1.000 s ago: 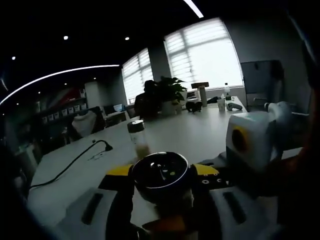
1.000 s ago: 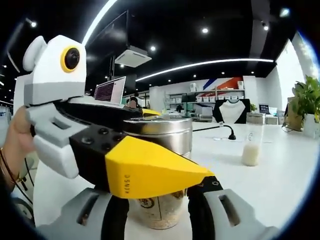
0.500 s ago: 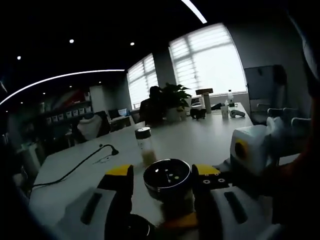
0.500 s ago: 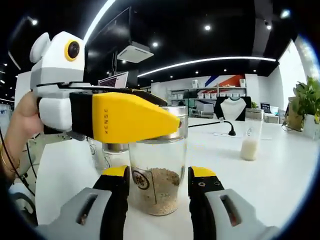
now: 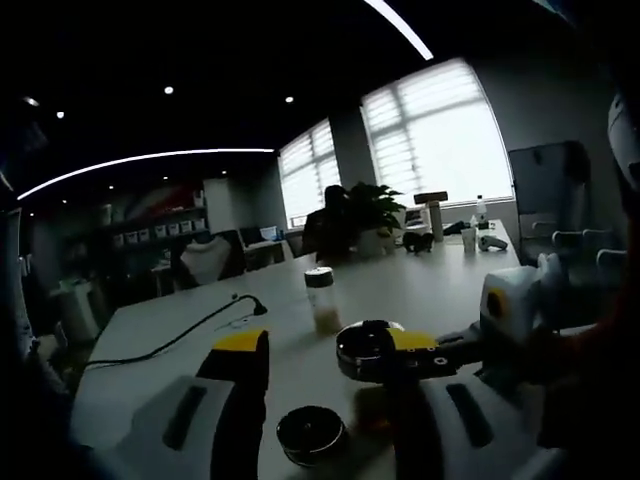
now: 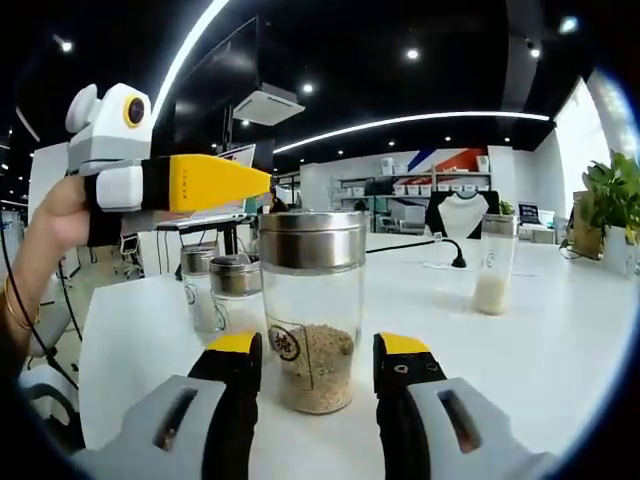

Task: Rotate the seasoning bottle until the label or dispensing opening points toward the visible target arrow and the bottle remains upright within the marked orientation range

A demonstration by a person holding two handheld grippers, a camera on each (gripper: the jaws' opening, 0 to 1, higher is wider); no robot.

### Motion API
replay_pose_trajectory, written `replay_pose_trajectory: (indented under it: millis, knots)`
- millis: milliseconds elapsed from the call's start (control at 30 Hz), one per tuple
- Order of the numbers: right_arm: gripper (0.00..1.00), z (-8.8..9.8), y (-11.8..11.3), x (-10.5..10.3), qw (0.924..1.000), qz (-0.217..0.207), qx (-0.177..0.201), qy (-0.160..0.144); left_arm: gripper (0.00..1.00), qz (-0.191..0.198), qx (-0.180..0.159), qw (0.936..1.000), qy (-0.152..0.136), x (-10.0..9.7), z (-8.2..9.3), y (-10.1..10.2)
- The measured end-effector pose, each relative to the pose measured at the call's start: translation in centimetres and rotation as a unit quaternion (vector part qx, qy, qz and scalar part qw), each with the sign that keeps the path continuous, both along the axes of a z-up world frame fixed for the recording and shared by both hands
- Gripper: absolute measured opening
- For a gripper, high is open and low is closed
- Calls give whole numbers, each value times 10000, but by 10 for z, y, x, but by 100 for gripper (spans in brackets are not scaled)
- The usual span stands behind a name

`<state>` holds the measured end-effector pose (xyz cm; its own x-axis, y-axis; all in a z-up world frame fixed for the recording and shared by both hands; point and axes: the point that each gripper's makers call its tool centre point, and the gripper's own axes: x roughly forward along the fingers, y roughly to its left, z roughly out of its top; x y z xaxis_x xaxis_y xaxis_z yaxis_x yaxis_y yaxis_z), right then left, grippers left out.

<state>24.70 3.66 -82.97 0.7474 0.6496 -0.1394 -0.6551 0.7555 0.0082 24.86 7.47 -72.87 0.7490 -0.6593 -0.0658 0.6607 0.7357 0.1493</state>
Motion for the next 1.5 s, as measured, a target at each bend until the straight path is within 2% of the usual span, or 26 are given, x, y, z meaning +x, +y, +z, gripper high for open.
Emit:
replay_pose_trajectory:
  millis: [233, 533, 733, 1267, 1500]
  knots:
    - [42, 1, -5, -2, 10000, -48, -22, -30, 47, 296, 21, 9995, 78, 4, -6, 20]
    - [41, 1, -13, -6, 9999, -75, -55, -44, 47, 523, -36, 9985, 160, 4, -9, 33]
    - [41, 4, -20, -11, 9996, -167, -219, -119, 47, 680, -38, 9974, 231, 4, -14, 44]
    - [40, -1, -36, -11, 9989, -313, -328, -119, 45, 924, 33, 9953, 302, 2, -21, 60]
    - [40, -2, -44, -9, 9986, -404, -338, -92, 44, 925, 29, 9951, 352, 1, -25, 60]
